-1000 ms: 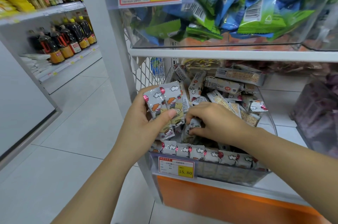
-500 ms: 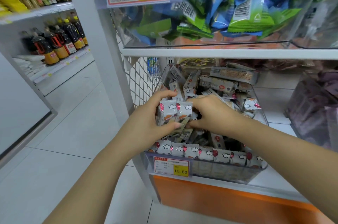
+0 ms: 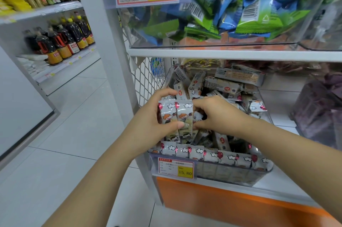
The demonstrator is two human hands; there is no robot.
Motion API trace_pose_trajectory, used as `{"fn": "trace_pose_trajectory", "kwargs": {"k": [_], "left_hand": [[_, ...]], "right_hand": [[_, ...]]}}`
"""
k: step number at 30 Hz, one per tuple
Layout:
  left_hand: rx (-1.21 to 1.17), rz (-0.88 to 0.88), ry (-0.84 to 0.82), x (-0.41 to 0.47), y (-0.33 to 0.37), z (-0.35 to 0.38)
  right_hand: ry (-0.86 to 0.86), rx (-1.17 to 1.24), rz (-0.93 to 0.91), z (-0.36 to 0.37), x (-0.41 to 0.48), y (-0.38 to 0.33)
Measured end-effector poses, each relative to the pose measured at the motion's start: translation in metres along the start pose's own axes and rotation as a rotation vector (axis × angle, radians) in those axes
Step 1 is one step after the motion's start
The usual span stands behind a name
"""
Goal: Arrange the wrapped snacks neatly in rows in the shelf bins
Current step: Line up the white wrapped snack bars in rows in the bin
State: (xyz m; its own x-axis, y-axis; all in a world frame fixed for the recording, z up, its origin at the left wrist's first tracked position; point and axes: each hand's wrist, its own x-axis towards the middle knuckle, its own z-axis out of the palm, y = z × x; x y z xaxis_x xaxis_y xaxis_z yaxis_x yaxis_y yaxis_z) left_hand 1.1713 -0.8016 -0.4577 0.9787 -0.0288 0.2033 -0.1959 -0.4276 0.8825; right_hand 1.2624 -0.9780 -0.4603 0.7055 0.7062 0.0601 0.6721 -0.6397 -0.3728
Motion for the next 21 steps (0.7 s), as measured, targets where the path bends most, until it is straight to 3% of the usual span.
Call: {"fn": "trace_pose_trajectory", "kwargs": {"k": [7,11,21], "left_hand": [[0.383,0.036,-0.128,-0.002,0.007,-0.006],[0.592,-0.054,-0.269,0.005,0.014,-0.01],[0.954,-0.129,-0.552,0.044,0.012,0.009]], "right_hand": [[-0.019,-0.003,-0.008,0.0,0.001,0.001],[-0.027,0.004,0.0,-0.001,0.002,0.001],[0.114,-0.01,-0.1,0.002,-0.021,0.002]]}}
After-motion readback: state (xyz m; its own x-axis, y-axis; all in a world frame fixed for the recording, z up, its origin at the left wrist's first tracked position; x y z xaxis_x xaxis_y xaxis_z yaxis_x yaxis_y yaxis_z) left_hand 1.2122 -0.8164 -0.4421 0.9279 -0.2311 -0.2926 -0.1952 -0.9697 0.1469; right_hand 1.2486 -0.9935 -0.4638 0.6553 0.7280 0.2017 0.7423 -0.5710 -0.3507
